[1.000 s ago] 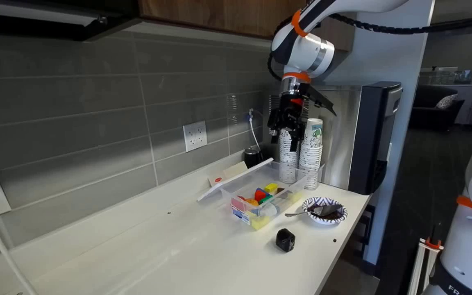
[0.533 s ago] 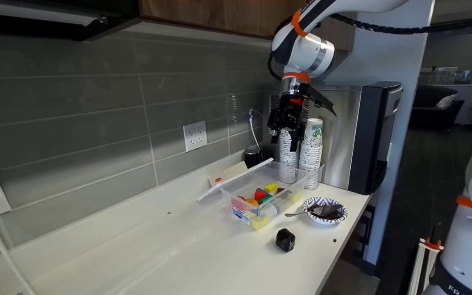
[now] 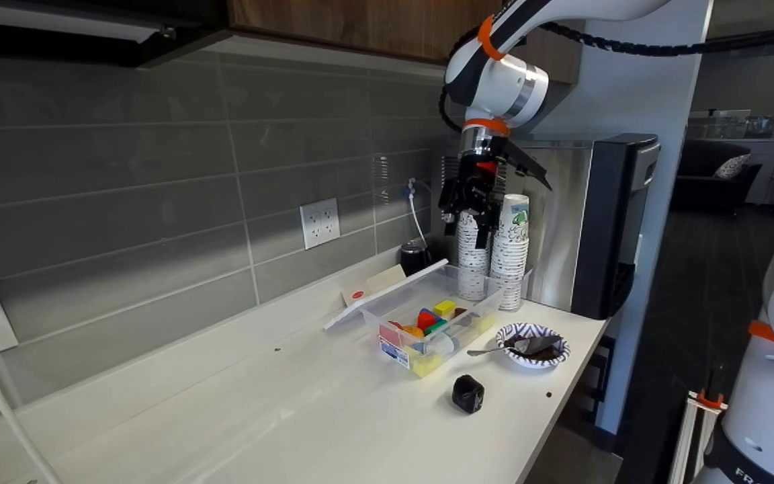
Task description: Use the spatula to stir the contents in the bowl
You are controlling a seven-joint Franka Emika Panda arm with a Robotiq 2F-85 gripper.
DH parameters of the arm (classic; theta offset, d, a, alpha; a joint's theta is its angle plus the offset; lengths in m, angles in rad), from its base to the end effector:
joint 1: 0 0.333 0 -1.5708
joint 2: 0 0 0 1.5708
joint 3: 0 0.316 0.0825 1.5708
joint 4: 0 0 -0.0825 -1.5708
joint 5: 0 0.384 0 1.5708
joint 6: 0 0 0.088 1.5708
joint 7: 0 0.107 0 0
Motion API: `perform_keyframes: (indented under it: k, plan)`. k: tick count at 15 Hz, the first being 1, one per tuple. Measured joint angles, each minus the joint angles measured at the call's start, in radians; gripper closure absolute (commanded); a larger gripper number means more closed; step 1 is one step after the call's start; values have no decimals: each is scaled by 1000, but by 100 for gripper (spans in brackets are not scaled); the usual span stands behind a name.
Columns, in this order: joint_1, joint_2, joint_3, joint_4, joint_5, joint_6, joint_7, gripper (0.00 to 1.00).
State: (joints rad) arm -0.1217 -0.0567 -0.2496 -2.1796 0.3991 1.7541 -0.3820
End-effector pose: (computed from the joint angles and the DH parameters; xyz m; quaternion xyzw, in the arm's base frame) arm 0.4614 -0.1432 0.3961 -0.9624 0.0648 0.0979 0.2448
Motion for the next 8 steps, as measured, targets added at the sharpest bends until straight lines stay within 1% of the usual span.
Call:
perform_keyframes:
  k: [6,8]
  plan:
    - [-6,0,5,-1,0,3,0,0]
    - [-10,-3,10,-10,-11,39,-3,0]
